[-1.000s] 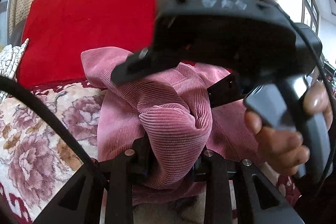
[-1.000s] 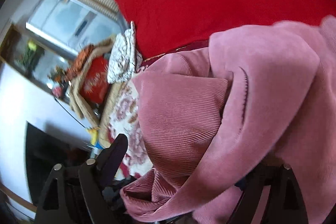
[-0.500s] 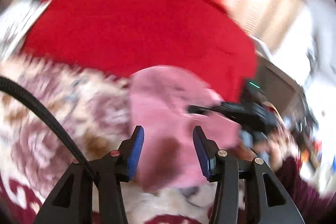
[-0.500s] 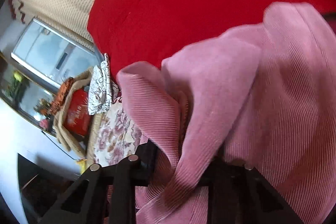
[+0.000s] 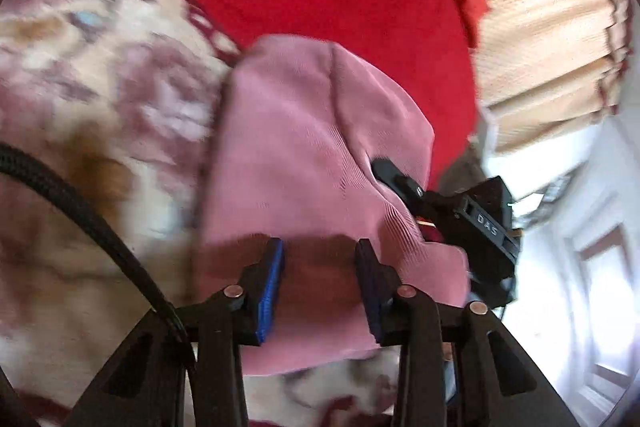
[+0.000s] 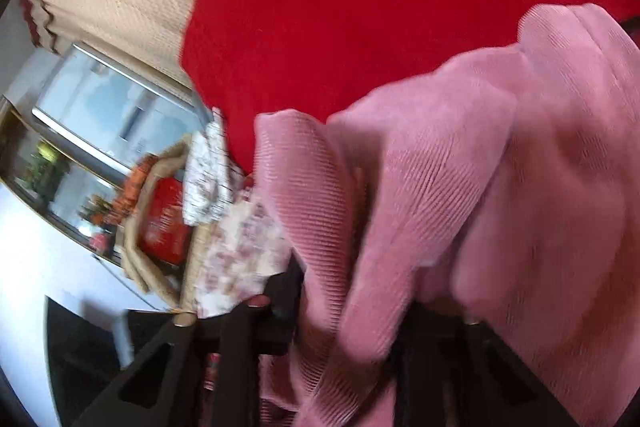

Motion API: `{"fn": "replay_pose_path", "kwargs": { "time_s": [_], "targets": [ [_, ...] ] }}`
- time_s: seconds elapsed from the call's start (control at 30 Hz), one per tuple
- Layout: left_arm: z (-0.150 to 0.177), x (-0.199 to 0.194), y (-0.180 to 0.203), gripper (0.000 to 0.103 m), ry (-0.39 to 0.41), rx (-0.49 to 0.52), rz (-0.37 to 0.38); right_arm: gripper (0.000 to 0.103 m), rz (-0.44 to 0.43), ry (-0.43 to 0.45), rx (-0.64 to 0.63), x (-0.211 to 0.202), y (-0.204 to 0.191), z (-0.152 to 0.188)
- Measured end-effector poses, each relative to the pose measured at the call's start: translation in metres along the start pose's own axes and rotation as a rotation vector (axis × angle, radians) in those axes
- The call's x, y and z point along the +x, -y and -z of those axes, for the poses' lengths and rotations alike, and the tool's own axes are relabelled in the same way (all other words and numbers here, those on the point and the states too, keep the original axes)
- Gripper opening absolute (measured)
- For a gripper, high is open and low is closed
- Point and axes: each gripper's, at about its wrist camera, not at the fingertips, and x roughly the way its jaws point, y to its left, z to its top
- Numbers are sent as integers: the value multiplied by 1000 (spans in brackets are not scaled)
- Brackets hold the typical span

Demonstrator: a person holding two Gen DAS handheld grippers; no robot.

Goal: Fold large clothes

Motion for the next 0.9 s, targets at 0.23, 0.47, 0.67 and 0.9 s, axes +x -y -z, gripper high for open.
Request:
{"fn": "replay_pose_path", "kwargs": {
  "time_s": [0.23, 0.47, 0.67, 0.9],
  "targets": [
    [21, 15, 75, 33, -11, 219, 66, 17, -44, 155, -72, -76, -36, 6],
    [58, 72, 119, 31, -122, 477, -174, 17, 99, 249, 106, -153, 39, 26],
    [55, 48, 129, 33, -70, 535, -177, 19, 79, 128, 298, -134, 113, 31],
    [55, 44, 105, 38, -36, 592, -452, 29, 130, 152, 232, -130, 99, 26]
  ]
}}
